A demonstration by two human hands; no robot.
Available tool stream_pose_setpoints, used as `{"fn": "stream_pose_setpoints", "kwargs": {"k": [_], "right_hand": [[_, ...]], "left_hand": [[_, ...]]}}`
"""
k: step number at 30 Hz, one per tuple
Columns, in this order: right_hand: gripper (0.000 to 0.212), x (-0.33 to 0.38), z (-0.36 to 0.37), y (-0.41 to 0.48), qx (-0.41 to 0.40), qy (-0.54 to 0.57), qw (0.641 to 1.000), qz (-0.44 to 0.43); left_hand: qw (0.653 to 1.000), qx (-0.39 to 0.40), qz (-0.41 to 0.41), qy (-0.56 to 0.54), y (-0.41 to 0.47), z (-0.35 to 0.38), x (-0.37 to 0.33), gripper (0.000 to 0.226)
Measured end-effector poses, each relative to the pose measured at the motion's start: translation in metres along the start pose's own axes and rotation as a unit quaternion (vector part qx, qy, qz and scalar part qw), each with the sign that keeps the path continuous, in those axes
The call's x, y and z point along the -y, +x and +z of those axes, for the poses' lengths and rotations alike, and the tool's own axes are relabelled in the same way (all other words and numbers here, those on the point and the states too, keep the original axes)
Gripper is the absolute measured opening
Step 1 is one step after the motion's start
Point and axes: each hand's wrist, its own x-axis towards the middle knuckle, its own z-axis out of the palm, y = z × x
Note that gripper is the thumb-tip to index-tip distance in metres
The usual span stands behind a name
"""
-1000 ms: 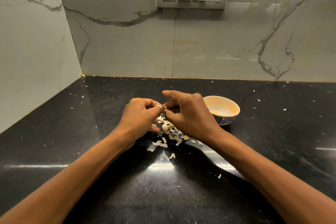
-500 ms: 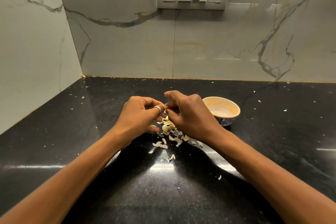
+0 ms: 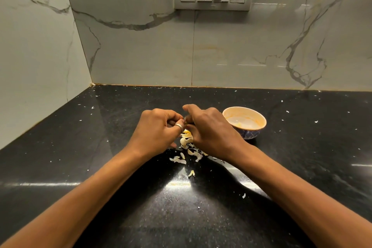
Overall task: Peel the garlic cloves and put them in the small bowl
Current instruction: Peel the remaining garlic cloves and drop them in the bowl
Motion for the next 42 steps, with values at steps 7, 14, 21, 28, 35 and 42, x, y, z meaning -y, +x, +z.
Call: {"fn": "stream_pose_setpoints", "kwargs": {"k": [7,14,21,28,35,42], "right_hand": [[0.047,0.004,-0.002,-0.001,0.027,-0.001,1.0,0.009],[0.043,0.006,-0.006,-0.004,0.031,0.006,0.999,0.003],[0.055,0.005,-0.007,-0.001,0.009,0.087,0.996,0.029],[0.026,0.002,-0.018,0.002,-0.018,0.187,0.978,0.096],[0.018,-0.001,-0.021,0.004,-0.008,0.34,0.921,0.19],[0.015,0.002,-0.025,0.003,0.003,0.496,0.826,0.269]], "left_hand": [[0.995,-0.015,0.083,0.06,-0.002,0.003,0.0,0.013],[0.966,-0.051,0.177,0.184,0.0,0.008,0.01,0.032],[0.989,-0.066,0.105,0.086,0.002,0.004,0.007,0.015],[0.997,-0.041,0.012,-0.061,0.002,0.0,-0.001,0.008],[0.991,-0.021,-0.038,-0.127,0.005,-0.002,-0.001,0.011],[0.969,0.008,-0.109,-0.22,0.005,-0.003,-0.003,0.007]]}}
